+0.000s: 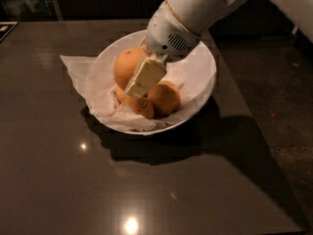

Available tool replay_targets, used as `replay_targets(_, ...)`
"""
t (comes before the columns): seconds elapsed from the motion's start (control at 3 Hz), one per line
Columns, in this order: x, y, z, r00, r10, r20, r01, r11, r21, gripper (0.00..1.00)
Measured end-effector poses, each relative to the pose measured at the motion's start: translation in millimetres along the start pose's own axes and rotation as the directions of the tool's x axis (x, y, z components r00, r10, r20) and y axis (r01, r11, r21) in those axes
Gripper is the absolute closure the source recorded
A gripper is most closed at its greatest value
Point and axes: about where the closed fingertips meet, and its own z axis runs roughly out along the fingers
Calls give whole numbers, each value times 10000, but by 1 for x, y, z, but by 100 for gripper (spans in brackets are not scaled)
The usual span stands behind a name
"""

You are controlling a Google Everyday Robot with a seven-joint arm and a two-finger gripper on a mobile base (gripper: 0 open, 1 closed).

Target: Pick orange from white bowl

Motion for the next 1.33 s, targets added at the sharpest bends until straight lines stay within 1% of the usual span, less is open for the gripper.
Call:
replay_targets(0.33,-8,17,-13,9991,-82,413,73,9998,211,100)
replay_targets(0.67,-16,42,-32,9954,-4,963,-64,9975,706,100)
replay_targets(1.0,-21,64,-46,9897,124,1424,-296,9924,1191,100)
replay_targets(1.33,-21,66,-48,9890,171,1472,-355,9917,1235,100)
